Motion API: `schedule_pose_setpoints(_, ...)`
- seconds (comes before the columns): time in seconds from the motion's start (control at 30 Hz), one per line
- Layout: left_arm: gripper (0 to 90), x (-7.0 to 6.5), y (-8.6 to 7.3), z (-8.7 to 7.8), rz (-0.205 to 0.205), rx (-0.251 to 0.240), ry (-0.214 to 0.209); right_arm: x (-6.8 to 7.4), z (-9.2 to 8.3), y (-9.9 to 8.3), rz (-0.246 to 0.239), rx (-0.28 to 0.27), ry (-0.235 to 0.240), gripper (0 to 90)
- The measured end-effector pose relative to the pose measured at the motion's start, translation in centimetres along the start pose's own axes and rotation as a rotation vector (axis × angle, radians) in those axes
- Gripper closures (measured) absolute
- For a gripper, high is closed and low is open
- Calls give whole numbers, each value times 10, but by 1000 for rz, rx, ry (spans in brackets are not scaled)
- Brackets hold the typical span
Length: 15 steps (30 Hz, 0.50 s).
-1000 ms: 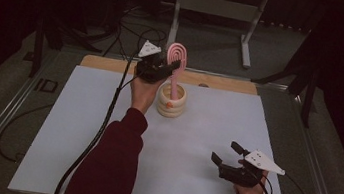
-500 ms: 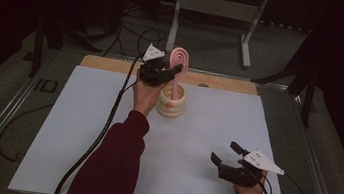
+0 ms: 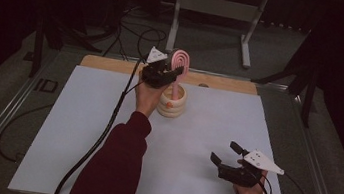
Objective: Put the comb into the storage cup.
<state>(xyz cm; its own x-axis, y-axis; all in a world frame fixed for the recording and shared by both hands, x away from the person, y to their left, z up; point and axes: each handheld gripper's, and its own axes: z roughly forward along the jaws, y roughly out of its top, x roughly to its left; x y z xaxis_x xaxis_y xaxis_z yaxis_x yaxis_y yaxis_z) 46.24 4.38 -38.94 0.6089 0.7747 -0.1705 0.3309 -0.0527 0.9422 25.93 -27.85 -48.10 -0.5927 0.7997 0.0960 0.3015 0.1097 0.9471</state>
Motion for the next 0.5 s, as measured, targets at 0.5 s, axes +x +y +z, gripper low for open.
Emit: schedule_pose_setpoints(0.5,638,1,-10,8,4,20,12,0,0,0,1,-3,-1,133)
